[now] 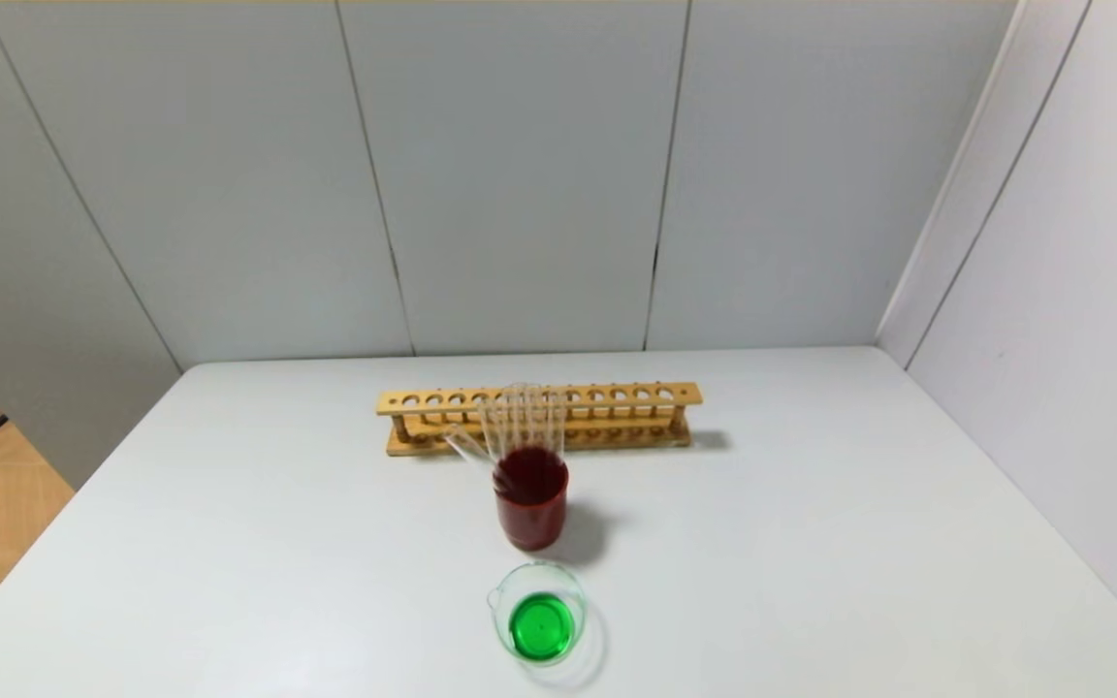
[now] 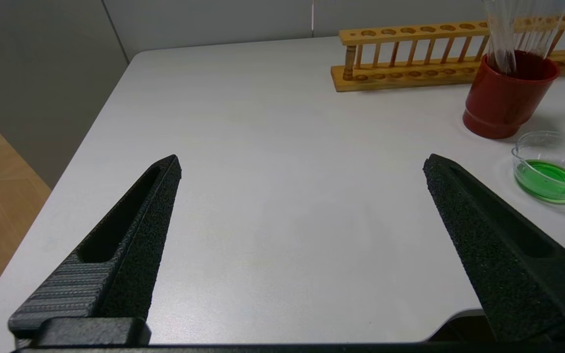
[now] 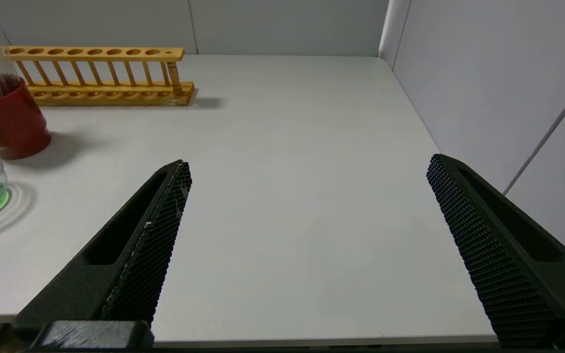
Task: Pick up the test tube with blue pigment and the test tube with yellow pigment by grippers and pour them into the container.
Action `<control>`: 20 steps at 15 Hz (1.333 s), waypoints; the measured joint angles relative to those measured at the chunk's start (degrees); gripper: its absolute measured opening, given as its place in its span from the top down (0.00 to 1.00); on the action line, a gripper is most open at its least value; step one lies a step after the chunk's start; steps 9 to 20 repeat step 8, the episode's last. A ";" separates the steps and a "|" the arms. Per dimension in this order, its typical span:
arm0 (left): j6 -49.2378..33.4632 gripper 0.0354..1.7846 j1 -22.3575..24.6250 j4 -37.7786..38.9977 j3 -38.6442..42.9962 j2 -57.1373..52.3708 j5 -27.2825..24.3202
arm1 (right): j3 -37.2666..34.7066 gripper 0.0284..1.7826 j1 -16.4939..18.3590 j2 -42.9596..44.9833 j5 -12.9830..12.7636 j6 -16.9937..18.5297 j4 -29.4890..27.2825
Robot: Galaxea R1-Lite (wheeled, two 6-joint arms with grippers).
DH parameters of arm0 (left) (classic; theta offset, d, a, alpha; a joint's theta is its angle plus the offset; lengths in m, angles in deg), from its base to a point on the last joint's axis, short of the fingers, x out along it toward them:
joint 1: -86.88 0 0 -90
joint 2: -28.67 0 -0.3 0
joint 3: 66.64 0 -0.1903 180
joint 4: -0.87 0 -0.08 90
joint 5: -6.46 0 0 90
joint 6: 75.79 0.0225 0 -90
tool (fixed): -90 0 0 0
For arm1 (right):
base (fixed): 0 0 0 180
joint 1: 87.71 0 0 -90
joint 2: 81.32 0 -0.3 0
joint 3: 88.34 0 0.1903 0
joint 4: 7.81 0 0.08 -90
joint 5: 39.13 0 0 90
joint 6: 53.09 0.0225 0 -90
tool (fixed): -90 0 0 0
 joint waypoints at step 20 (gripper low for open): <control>-0.02 0.02 0.00 0.05 0.00 0.00 0.00 | -0.13 0.02 0.05 0.00 -0.04 -0.11 0.05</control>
